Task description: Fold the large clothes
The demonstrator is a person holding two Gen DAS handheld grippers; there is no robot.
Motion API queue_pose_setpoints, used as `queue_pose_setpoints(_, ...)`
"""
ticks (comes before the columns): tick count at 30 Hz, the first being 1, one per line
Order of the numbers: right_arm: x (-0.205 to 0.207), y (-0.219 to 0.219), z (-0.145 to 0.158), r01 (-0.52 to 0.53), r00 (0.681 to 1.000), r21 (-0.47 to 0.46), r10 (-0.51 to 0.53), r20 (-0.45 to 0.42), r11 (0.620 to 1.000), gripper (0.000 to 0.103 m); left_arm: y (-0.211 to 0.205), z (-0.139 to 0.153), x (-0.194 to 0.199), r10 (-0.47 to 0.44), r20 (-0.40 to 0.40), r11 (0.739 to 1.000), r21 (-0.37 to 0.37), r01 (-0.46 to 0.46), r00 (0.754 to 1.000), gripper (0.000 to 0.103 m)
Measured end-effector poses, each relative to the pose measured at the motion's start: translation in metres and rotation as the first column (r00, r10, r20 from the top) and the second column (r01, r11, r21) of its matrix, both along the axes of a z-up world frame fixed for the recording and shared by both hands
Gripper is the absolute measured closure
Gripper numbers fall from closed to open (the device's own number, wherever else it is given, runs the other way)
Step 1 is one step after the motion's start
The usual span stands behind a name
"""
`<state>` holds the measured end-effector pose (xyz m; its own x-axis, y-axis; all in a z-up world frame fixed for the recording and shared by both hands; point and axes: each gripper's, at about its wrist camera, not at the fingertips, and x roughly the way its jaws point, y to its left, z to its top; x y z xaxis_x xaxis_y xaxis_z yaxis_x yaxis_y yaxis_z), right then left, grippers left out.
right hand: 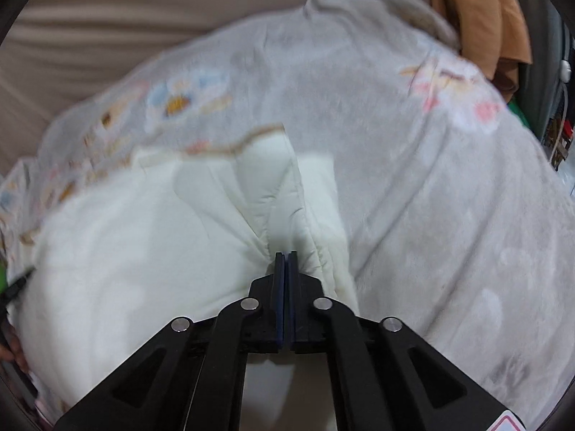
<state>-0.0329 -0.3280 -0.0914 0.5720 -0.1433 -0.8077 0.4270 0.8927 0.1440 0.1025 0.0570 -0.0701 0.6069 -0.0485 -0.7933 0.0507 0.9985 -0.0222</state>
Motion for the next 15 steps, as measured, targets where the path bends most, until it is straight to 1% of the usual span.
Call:
queue_pose_setpoints(1, -0.002, 0.003, 0.006, 0.012, 1.000, -0.001, -0.012, 0.008, 1.000, 0.103, -0.001, 0.000, 0.000, 0.002, -0.002, 1.000, 0.003, -0.002, 1.000, 0.063)
queue_pose_setpoints(3, -0.010, 0.010, 0.027, 0.017, 0.997, 0.024, -0.019, 0.075, 1.000, 0.100, -0.001, -0.001, 0.000, 0.004, -0.006, 1.000, 0.000, -0.004, 1.000, 0.063)
queue_pose_setpoints(5, -0.018, 0.026, 0.044, -0.012, 0.993, 0.007, 0.011, 0.116, 1.000, 0.099, -0.001, -0.001, 0.001, 0.001, -0.007, 1.000, 0.002, -0.001, 1.000, 0.063)
queue_pose_setpoints(6, -0.019, 0.033, 0.046, -0.033, 0.993, 0.013, 0.031, 0.116, 0.999, 0.099, -0.001, -0.002, 0.001, 0.001, -0.007, 1.000, 0.004, -0.001, 1.000, 0.063)
queue_pose_setpoints(7, -0.018, 0.042, 0.042, -0.070, 0.993, 0.018, 0.068, 0.093, 0.997, 0.099, -0.001, -0.001, 0.001, 0.001, -0.006, 1.000, 0.004, -0.001, 1.000, 0.062)
queue_pose_setpoints(10, -0.008, 0.061, 0.008, -0.128, 0.992, -0.026, 0.127, -0.016, 0.991, 0.099, -0.002, -0.002, 0.001, 0.003, -0.008, 1.000, 0.006, -0.003, 1.000, 0.062)
queue_pose_setpoints(11, -0.007, 0.062, 0.003, -0.120, 0.993, -0.029, 0.119, -0.014, 0.992, 0.099, -0.002, -0.002, 0.001, 0.001, -0.008, 1.000, 0.008, -0.001, 1.000, 0.062)
queue_pose_setpoints(12, -0.006, 0.062, 0.005, -0.103, 0.995, -0.019, 0.103, -0.016, 0.995, 0.100, -0.002, -0.002, 0.001, 0.000, -0.009, 1.000, 0.009, 0.000, 1.000, 0.062)
queue_pose_setpoints(13, -0.005, 0.061, 0.011, -0.084, 0.996, 0.004, 0.084, -0.015, 0.996, 0.097, -0.001, -0.002, 0.001, -0.002, -0.012, 1.000, 0.008, 0.002, 1.000, 0.062)
queue_pose_setpoints(15, -0.008, 0.068, 0.031, -0.094, 0.995, 0.022, 0.093, 0.039, 0.995, 0.097, -0.001, -0.002, 0.002, -0.006, -0.013, 1.000, 0.003, 0.006, 1.000, 0.062)
